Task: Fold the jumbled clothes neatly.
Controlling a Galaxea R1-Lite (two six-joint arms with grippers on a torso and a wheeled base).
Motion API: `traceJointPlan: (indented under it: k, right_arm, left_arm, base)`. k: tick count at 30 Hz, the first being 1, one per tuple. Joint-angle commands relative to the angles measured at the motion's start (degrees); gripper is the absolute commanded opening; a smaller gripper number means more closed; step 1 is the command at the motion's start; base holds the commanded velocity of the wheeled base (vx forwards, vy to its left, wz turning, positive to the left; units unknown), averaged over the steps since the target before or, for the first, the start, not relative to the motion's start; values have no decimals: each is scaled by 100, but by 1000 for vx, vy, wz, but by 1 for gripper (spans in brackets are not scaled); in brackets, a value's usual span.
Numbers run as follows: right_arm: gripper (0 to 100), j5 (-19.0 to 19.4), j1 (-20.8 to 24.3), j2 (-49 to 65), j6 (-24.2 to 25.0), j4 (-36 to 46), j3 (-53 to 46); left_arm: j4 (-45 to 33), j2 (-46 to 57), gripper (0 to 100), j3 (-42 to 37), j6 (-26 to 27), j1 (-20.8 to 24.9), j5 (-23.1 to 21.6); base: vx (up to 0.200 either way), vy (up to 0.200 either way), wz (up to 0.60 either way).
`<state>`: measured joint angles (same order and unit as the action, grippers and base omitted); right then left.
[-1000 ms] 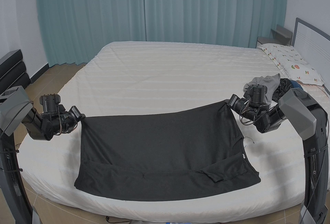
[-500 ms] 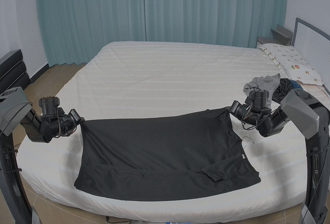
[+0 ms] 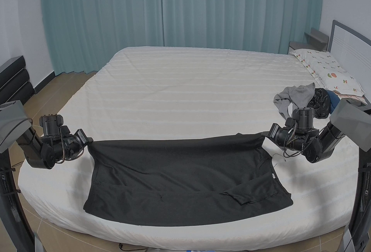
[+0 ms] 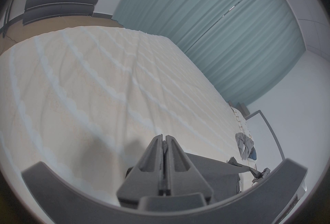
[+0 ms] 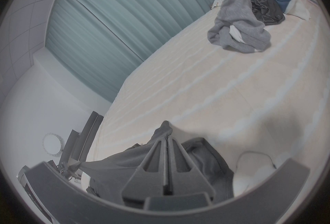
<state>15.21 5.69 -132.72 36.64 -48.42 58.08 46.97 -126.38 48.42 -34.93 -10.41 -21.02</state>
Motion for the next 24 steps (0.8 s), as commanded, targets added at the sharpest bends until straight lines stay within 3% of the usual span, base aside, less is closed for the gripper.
traceJointPlan:
  k: [1,17,24]
  right_arm:
    - [0,140,-77,361,-17,-115,-622]
    - [0,491,-156,273,-571,-985,-2143]
    - [0,509,-174,71,-896,-1003,-2283]
  left_arm:
    - [40,245,0,-395,126,-31,-43]
    - [84,368,0,-1827,1550,-40,-69]
    - [119,351,0,-2135,1761,-31,-69]
  base:
    - [0,0,0]
    - [0,0,0]
    - [0,0,0]
